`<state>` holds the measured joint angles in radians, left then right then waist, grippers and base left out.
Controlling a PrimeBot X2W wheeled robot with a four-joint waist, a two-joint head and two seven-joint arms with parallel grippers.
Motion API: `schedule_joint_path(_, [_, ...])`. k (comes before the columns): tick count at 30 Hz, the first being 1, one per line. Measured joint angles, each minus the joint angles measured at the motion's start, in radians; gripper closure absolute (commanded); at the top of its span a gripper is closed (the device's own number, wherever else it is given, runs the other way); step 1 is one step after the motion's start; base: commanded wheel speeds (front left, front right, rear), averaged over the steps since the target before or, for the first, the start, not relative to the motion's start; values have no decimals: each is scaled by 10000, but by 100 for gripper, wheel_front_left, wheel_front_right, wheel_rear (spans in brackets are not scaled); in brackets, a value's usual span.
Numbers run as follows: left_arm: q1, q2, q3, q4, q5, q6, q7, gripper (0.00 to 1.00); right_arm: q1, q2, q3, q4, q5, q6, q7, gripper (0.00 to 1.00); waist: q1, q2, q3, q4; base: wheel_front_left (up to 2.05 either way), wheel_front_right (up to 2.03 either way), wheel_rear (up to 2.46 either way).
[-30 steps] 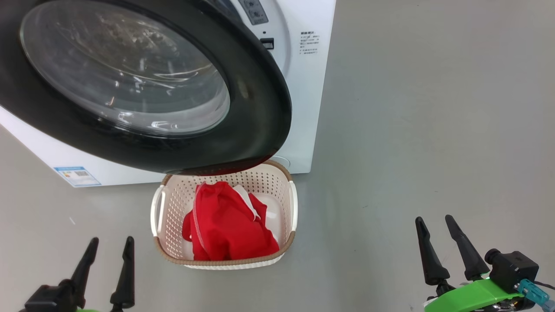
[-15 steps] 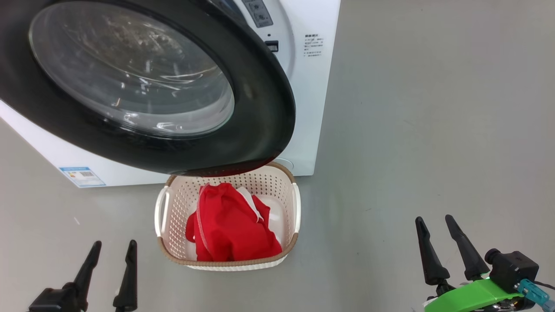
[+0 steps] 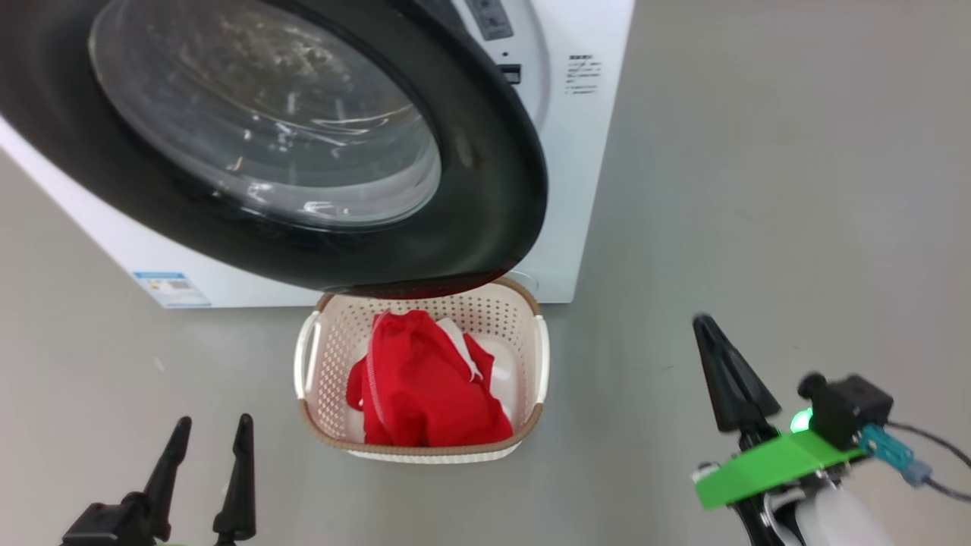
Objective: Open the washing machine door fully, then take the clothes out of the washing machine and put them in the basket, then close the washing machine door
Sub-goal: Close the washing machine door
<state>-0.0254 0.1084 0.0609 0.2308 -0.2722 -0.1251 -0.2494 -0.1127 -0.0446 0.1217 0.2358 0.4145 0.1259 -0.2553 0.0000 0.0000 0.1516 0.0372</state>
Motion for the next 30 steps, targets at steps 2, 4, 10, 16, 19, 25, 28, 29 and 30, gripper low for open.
schedule_joint_path(2, [-10, -54, -31, -8, 0, 0, 0, 0, -403, -23, 213, 15, 42, 0, 0, 100, 0, 0, 47, 131, 0, 0, 0])
schedule_joint_path(4, [-56, -140, -105, -21, -2, 0, 0, 0, -1010, -52, 552, 92, 69, 0, 0, 100, 0, 0, 150, 343, 0, 0, 0])
schedule_joint_path(10, [-339, -314, -244, -178, -35, 0, -2, 0, -2477, -146, 1275, 374, 69, 0, 0, 100, 0, 0, 532, 716, 0, 0, 0])
schedule_joint_path(16, [-558, -437, -495, -224, -54, 0, 0, 0, -3463, -228, 1567, 596, 73, 0, 0, 100, 0, 0, 857, 1084, 0, 0, 0])
schedule_joint_path(19, [-736, -489, -608, -230, -109, 0, -2, 0, -3835, -297, 1630, 800, 102, 0, 0, 100, 0, 0, 1046, 1318, 0, 0, 0])
schedule_joint_path(25, [-887, -585, -819, -280, -151, 0, 0, 0, -4211, -313, 1613, 1087, 155, 0, 0, 100, 0, 0, 1421, 1706, 0, 0, 0])
schedule_joint_path(28, [-1059, -610, -941, -305, -226, 0, -2, 0, -4449, -391, 1601, 1174, 167, 0, 0, 100, 0, 0, 1621, 1835, 0, 0, 0])
schedule_joint_path(29, [-1129, -614, -989, -309, -255, 0, -2, 0, -4534, -430, 1576, 1185, 167, 0, 0, 100, 0, 0, 1689, 1875, 0, 0, 0])
schedule_joint_path(30, [-1214, -625, -1037, -309, -295, 0, -2, 0, -4626, -470, 1538, 1206, 167, 0, 0, 100, 0, 0, 1756, 1916, 0, 0, 0])
